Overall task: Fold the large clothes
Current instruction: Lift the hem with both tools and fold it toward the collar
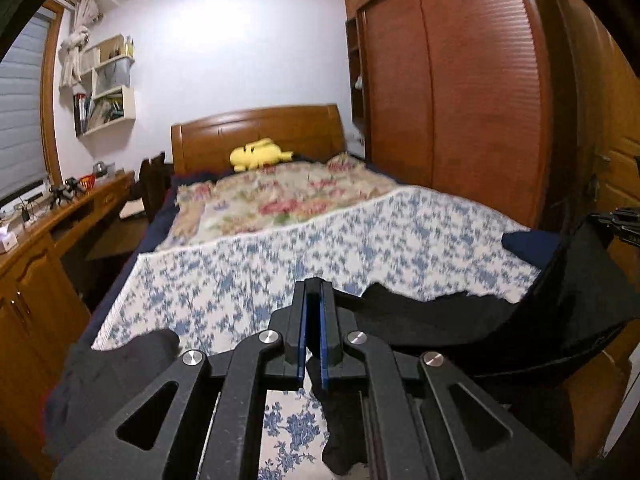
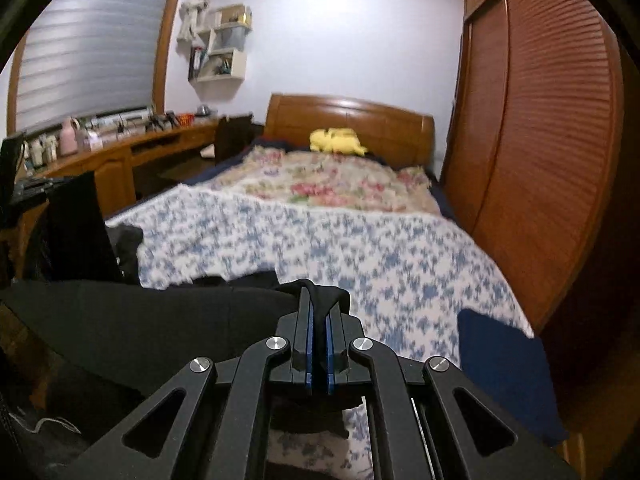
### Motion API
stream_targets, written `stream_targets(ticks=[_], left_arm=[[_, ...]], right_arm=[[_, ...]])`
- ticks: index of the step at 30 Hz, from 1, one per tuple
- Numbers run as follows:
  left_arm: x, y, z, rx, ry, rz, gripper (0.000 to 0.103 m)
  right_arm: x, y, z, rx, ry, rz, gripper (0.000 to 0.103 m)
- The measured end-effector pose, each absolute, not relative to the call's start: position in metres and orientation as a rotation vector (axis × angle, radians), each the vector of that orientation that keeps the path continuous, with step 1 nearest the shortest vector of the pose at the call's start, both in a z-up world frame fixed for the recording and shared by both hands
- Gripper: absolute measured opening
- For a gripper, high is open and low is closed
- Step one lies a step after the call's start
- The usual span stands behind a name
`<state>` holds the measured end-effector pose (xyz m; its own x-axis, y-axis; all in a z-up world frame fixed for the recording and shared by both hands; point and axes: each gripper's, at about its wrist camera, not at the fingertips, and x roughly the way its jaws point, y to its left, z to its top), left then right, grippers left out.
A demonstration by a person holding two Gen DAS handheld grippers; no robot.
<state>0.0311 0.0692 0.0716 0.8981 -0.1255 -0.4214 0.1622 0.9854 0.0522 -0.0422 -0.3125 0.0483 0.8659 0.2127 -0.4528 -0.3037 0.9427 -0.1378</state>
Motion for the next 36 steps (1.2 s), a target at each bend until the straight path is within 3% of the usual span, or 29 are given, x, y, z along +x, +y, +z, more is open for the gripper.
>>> stream_targets(ticks=[24,36], left_arm=[[0.127,0.045,-0.033,0.039,0.501,-0.137,0.006],[0.166,0.06,-0.026,-0.053,0.443,-0.181,0.006]], right_arm=[[0.122,-0.29,-0.052,-0.11,0.688,0.203,0.004],[0.177,-0.268,-0.018,-0.112,0.576,0.144,0.004]])
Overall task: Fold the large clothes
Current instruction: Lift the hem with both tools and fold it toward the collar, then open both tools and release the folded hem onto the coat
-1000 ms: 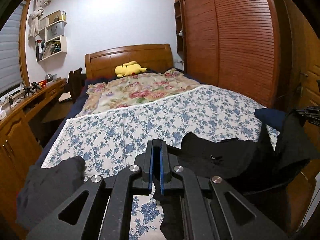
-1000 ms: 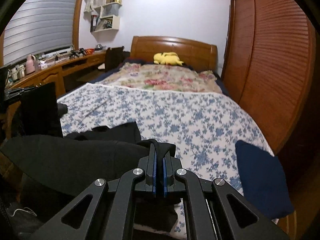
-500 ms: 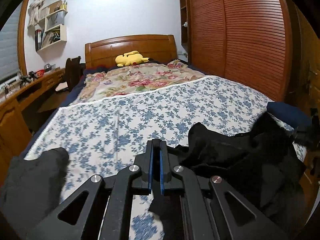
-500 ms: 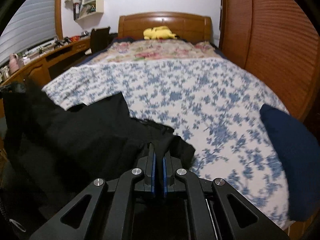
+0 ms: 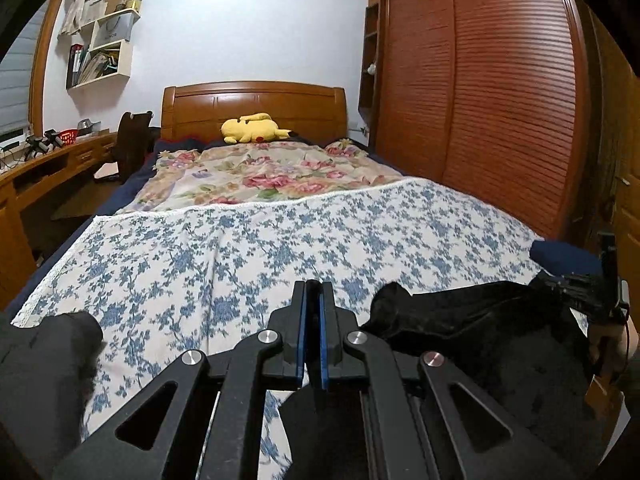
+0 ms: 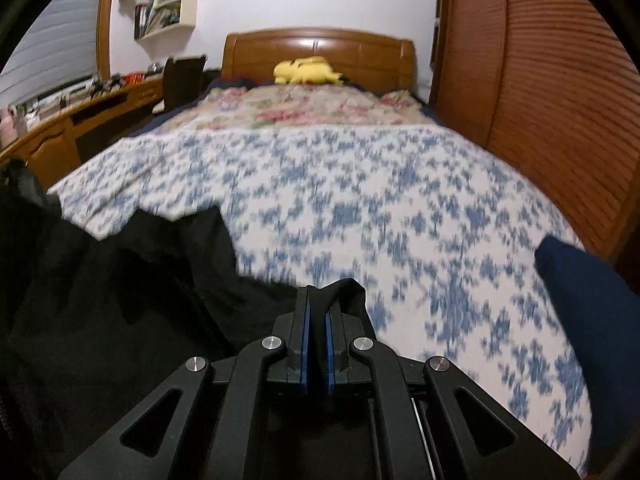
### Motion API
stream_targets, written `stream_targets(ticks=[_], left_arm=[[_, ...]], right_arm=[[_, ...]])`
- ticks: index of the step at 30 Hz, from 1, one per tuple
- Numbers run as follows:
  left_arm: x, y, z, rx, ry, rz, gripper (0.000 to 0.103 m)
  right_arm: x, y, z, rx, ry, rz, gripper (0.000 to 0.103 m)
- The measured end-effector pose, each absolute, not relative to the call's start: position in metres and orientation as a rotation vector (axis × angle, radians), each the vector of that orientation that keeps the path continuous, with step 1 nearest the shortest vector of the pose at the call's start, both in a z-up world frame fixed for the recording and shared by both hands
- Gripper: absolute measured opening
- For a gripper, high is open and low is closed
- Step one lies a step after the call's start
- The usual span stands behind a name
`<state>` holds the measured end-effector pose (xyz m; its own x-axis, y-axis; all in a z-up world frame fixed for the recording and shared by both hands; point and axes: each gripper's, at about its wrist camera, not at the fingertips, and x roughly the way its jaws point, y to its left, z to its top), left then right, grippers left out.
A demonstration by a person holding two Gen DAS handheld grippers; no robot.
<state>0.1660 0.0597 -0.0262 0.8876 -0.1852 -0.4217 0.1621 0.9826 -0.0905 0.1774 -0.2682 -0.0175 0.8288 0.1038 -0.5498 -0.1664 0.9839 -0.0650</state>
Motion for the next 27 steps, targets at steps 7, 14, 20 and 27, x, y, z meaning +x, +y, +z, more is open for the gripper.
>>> stream_targets(ticks=[7,14,20,27], left_arm=[[0.183,0.082,-0.028,-0.068,0.445,-0.168,0.006],[0.186,0.087,-0.044,-0.002,0.508,-0.135,0.023],[0.18,0.096,-0.048,-0.027,0.526,-0.168,0.034],[0.172,0.096,-0.059,-0.046,0.556,-0.217,0.037]], right_arm=[[0.202,-0.247,-0.005,-0.123,0.534,0.106,0.004],[0.23,-0.224,-0.011,-0.156,0.631,0.125,0.052],[0.24,-0.208,-0.001,-0.183,0.62,0.142,0.07],[0.238,-0.176,-0.018,-0.243,0.686,0.248,0.069]])
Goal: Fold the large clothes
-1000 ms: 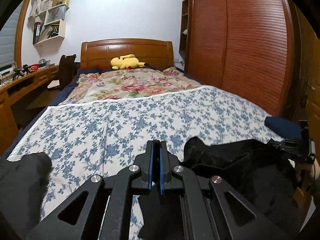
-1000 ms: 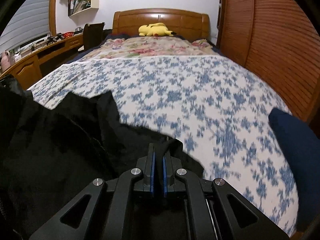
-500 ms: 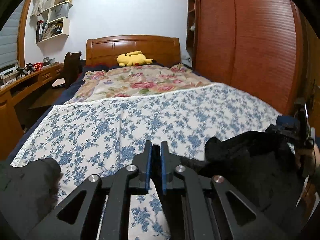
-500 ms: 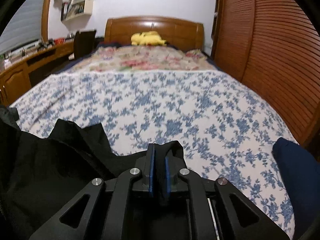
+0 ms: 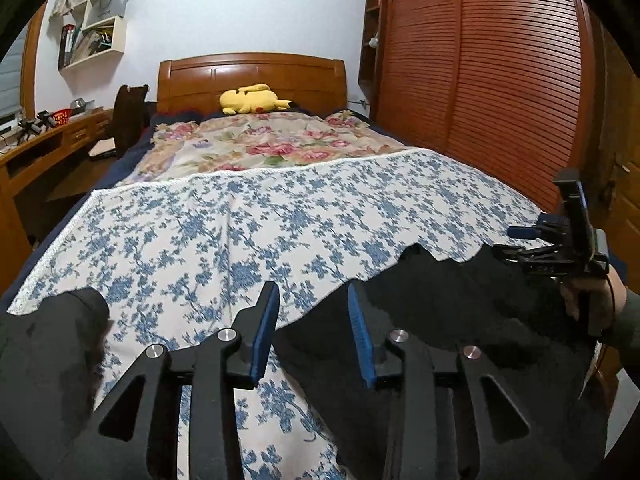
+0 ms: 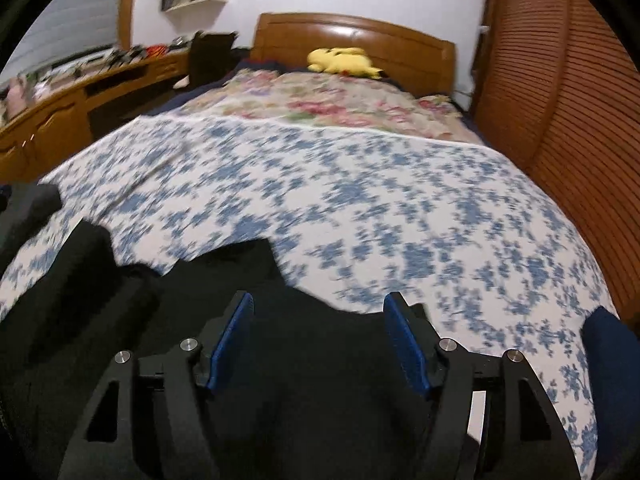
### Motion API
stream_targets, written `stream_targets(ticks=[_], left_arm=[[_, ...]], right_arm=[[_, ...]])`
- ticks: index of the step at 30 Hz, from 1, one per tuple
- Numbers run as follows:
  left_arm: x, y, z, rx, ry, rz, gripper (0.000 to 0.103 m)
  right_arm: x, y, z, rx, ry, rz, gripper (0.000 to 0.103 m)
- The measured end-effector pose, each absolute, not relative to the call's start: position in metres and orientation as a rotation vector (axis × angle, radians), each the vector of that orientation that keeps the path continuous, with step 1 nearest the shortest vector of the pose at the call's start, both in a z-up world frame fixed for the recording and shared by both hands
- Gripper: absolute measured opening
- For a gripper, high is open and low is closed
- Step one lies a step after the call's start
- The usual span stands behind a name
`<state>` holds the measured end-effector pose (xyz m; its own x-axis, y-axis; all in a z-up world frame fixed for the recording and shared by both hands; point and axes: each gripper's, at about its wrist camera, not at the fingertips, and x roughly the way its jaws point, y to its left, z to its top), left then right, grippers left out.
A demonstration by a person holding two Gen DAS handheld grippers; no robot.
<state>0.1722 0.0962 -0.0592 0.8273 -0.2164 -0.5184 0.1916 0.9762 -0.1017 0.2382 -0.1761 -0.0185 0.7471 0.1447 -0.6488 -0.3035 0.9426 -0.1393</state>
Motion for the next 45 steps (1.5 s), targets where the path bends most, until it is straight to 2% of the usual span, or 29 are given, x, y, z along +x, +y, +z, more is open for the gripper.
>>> stream_targets(ticks=[7,11,14,21,22,23,24,26,34,39,42,44,45], left_arm=[[0.164,0.087,-0.071,-0.046,0.586,-0.261,0.038],[0.162,0.082,-0.077,-0.053,0.598,-0.283,0.05],[0.16,0.078,-0.078,-0.047,0.599,-0.29,0.052],[0.159,0.073,-0.078,-0.037,0.6,-0.29,0.053],[0.159,0.072,-0.078,-0.035,0.6,-0.291,0.053],[0.159,0.071,-0.077,-0.033,0.601,-0.292,0.053],[0.16,0.07,-0.077,-0.032,0.602,-0.293,0.053],[0.16,0.069,-0.076,-0.028,0.602,-0.297,0.053],[0.159,0.062,-0.075,-0.013,0.602,-0.317,0.053],[0.161,0.063,-0.076,-0.02,0.605,-0.311,0.053],[0.162,0.065,-0.077,-0.028,0.605,-0.308,0.053],[0.161,0.066,-0.078,-0.029,0.608,-0.307,0.053],[0.161,0.065,-0.078,-0.029,0.608,-0.307,0.053]], right_arm=[[0.256,-0.199,-0.02,-0.228,0.763,0.218,0.069],[0.279,-0.234,-0.025,-0.236,0.83,0.133,0.069],[0.302,-0.266,-0.036,-0.185,0.916,0.078,0.069],[0.343,-0.295,-0.061,-0.03,1.074,0.112,0.068],[0.346,-0.293,-0.063,-0.02,1.083,0.136,0.054],[0.346,-0.291,-0.064,-0.015,1.088,0.165,0.025],[0.347,-0.288,-0.065,-0.022,1.087,0.196,0.01],[0.342,-0.276,-0.058,-0.093,1.033,0.231,0.005],[0.329,-0.285,-0.015,-0.119,0.727,0.093,0.004],[0.348,-0.302,-0.039,-0.121,0.84,-0.092,0.004],[0.346,-0.3,-0.046,-0.129,0.859,-0.116,0.024],[0.342,-0.291,-0.04,-0.125,0.837,-0.09,0.049],[0.338,-0.286,-0.037,-0.123,0.833,-0.075,0.05]])
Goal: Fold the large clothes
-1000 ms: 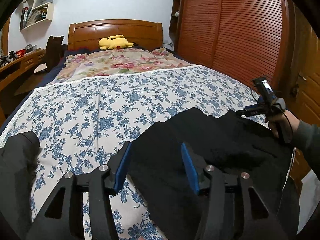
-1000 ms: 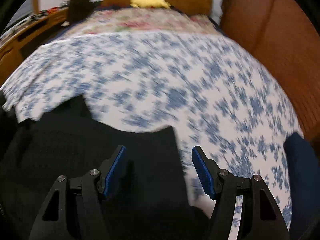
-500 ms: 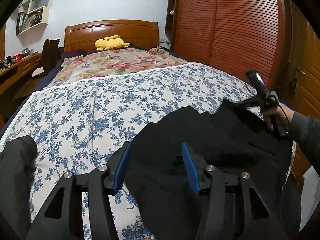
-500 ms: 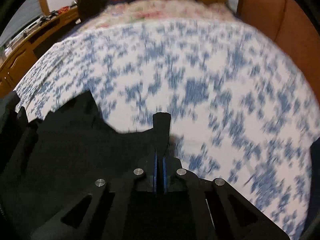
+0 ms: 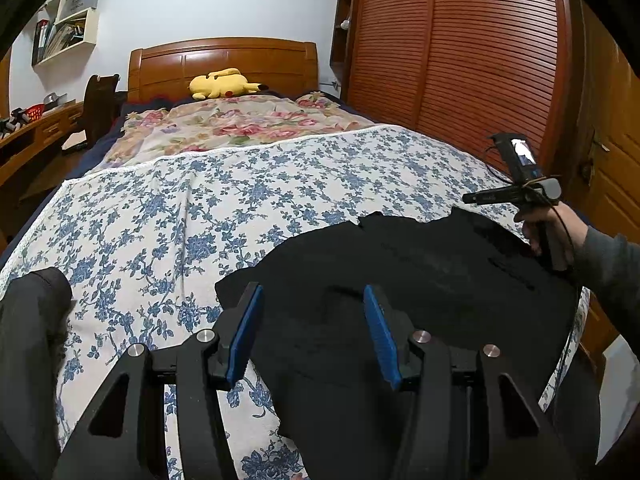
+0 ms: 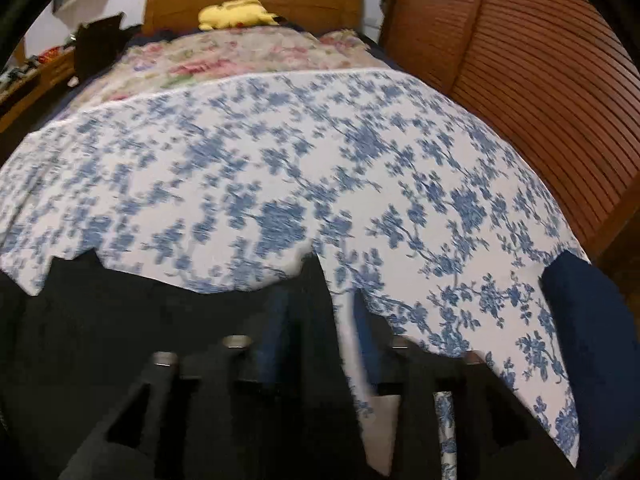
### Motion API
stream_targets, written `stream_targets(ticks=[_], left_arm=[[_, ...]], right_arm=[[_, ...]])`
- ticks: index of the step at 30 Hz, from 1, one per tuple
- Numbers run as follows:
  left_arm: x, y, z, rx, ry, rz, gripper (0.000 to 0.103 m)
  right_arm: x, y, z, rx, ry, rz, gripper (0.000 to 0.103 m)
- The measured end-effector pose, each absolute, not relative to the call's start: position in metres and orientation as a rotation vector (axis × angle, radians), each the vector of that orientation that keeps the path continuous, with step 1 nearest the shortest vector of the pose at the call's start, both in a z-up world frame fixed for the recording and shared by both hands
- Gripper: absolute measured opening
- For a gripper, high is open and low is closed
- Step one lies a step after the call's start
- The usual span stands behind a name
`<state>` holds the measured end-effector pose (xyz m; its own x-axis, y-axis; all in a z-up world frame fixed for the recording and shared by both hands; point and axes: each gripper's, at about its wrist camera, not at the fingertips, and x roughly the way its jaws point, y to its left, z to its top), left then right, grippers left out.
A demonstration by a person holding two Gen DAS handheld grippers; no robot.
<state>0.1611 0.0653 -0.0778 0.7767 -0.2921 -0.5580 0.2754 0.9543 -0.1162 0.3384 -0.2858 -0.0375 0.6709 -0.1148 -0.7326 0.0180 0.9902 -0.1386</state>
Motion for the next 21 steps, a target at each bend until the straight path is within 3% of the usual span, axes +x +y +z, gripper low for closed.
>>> stream_targets(ticks=[14,21], left_arm=[[0.156,0.064,-0.079,-0.016,0.609,-0.287,0.053],[0.154,0.068,-0.079,-0.017,0.609,-0.282,0.053]], right_arm=[[0.237,-0.169,-0.048,-0.211,0.862,0.458,0.05],[0.235,-0.144,-0.062,-0.224,0.904,0.555,0.05]])
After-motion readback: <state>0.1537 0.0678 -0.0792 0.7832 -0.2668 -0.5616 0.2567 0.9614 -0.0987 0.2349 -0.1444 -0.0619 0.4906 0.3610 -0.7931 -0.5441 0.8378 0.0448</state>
